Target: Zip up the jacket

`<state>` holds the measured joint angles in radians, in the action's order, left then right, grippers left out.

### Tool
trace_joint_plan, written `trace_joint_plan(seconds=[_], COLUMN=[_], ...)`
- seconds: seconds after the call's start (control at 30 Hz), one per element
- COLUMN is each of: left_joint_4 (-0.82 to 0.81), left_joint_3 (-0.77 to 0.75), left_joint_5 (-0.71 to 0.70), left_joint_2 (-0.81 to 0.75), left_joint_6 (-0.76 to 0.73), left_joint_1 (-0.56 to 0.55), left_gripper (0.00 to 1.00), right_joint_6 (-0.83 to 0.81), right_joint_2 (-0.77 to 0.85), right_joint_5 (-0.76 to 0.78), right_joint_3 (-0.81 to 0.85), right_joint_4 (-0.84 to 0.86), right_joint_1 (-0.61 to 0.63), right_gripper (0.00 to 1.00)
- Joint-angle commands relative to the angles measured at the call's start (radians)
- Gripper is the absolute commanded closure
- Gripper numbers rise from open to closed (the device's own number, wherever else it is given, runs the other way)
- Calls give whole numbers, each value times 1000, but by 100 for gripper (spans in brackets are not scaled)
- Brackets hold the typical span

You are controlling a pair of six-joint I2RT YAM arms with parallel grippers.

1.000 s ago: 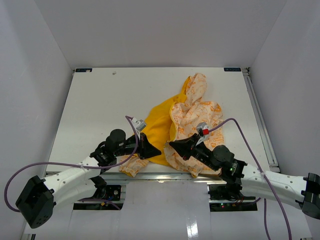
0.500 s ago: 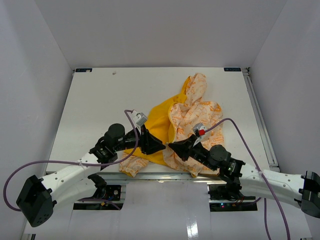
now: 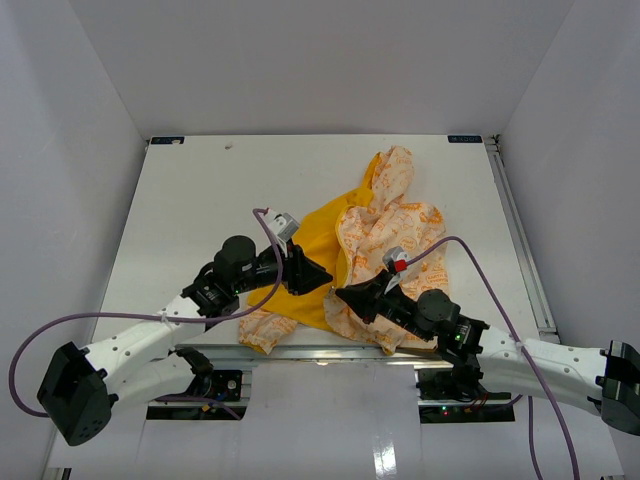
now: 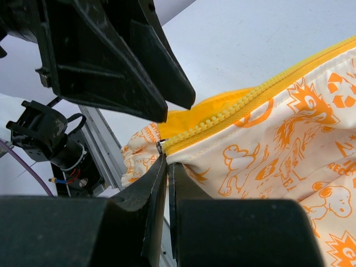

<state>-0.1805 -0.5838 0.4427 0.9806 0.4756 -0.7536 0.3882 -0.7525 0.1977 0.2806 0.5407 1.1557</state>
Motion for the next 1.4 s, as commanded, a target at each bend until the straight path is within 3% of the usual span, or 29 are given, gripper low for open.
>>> trace_joint_plan(seconds=[0.0, 0.23, 0.53, 0.63, 0.8, 1.13, 1.37], left_joint_4=[-18, -27, -24, -1, 75, 146, 130], left_joint_3=[-41, -20, 56, 77, 28, -94, -46], left_joint_5=[6, 62, 82, 17, -118, -136, -148], left_joint_2=[-11, 34, 40, 6, -48, 13, 54], left_joint_6=[-20, -31, -50, -51, 11, 45, 52], left_joint_1=[3, 3, 2, 0, 2, 1, -4], left_gripper=[60, 78, 80, 78, 74, 75, 79], right_joint_6=[-11, -11, -9, -11, -13, -18, -15], right_joint_2=[5, 11, 9, 13, -9, -145, -189], right_joint_5=[-17, -11, 13, 20, 41, 118, 144], right_joint_3=[3, -2, -4, -8, -4, 68, 87], right_joint_4=[42, 44, 42, 39, 30, 52, 61], right_joint_1=[-2, -2, -2, -1, -2, -2, -2], right_gripper=[92, 92, 92, 92, 92, 92, 92])
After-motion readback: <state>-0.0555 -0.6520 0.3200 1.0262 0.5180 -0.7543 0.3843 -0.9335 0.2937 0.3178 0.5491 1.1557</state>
